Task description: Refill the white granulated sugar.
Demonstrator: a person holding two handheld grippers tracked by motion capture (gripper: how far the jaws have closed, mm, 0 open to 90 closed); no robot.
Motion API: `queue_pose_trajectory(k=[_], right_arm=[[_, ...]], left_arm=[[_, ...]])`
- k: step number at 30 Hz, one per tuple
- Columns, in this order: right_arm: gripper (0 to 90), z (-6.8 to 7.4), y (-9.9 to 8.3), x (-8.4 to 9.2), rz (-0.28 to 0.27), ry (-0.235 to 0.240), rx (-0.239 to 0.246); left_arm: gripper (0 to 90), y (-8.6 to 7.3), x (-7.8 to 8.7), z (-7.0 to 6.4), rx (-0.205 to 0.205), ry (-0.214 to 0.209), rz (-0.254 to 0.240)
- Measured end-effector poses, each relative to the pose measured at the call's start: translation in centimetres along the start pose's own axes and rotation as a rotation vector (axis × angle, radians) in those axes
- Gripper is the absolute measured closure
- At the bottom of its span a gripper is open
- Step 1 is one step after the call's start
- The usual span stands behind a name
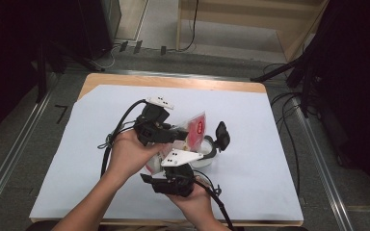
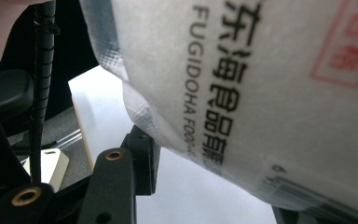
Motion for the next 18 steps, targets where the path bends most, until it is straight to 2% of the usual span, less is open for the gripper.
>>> queue_pose_trajectory(k=[18], right_arm=[[55.5, 0.12, 0.00, 0.26, 0.001, 0.000, -0.005]], left_arm=[[75.8, 0.15, -0.04, -0.15, -0.005, -0.010, 0.001]])
Point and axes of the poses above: each handheld gripper's, and its own axes: x roughly backward along the jaws, y roughly out of its top, z roughly to its left, the point moved 8 cm from there along -x, roughly forward along the jaws, and after that the axes turned 14 degrees about z, right-handed, at the moved point
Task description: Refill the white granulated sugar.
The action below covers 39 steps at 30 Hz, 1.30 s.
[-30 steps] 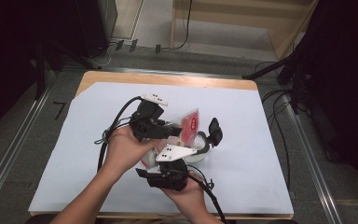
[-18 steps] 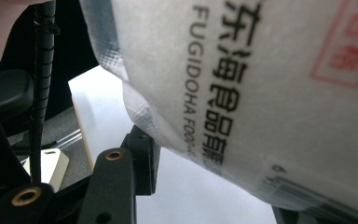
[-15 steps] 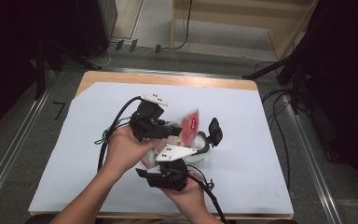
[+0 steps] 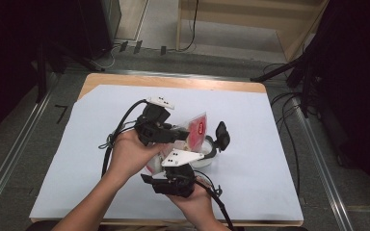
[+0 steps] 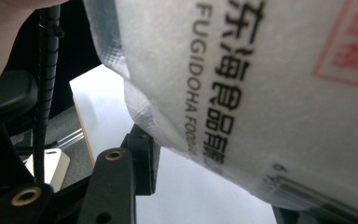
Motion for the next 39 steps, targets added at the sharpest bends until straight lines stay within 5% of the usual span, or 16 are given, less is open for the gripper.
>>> queue_pose_trajectory(k=[39], right_arm=[[55.7, 0.03, 0.17, 0.24, 0.000, -0.005, -0.001]], left_arm=[[75.3, 0.32, 0.01, -0.17, -0.004, 0.000, -0.002]])
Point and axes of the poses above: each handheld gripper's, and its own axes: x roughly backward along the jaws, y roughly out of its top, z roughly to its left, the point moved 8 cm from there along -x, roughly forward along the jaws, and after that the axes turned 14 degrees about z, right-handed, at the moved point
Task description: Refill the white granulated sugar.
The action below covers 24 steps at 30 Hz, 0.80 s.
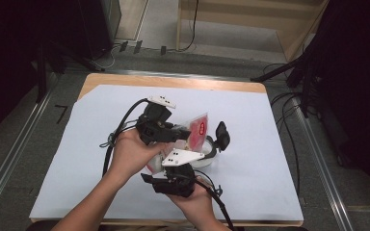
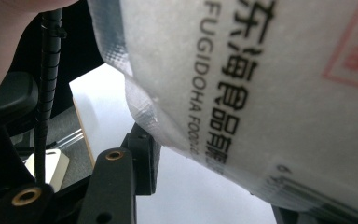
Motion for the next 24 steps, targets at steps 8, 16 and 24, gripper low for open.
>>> queue_pose_trajectory(k=[8, 16, 24], right_arm=[[55.5, 0.00, -0.05, 0.03, 0.000, -0.012, 0.003], [55.5, -0.06, -0.09, 0.08, 0.000, -0.014, 0.001], [55.5, -0.06, -0.12, 0.16, -0.001, -0.019, 0.002]], left_arm=[[75.3, 0.07, -0.08, -0.08, -0.003, -0.008, 0.000], [75.3, 0.17, -0.18, -0.13, -0.003, -0.009, -0.003], [75.5, 0.22, -0.20, -0.17, -0.007, -0.006, 0.003]])
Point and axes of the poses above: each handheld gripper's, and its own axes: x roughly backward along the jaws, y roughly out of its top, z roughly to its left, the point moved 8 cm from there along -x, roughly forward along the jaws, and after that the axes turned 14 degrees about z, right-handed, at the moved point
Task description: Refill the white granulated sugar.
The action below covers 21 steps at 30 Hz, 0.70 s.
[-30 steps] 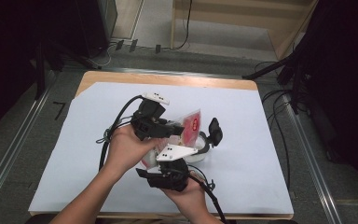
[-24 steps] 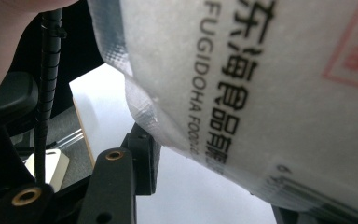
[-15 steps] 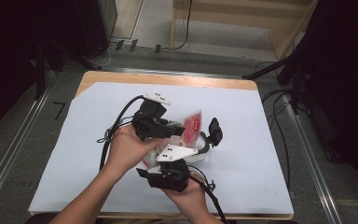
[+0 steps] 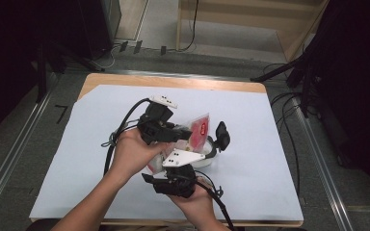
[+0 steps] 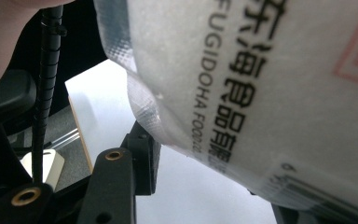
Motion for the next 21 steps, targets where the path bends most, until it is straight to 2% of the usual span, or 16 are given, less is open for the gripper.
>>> queue_pose_trajectory(k=[21], right_arm=[[55.6, -0.04, -0.07, 0.12, -0.003, -0.010, 0.002]], left_arm=[[75.6, 0.16, -0.09, -0.20, -0.006, -0.007, -0.005]])
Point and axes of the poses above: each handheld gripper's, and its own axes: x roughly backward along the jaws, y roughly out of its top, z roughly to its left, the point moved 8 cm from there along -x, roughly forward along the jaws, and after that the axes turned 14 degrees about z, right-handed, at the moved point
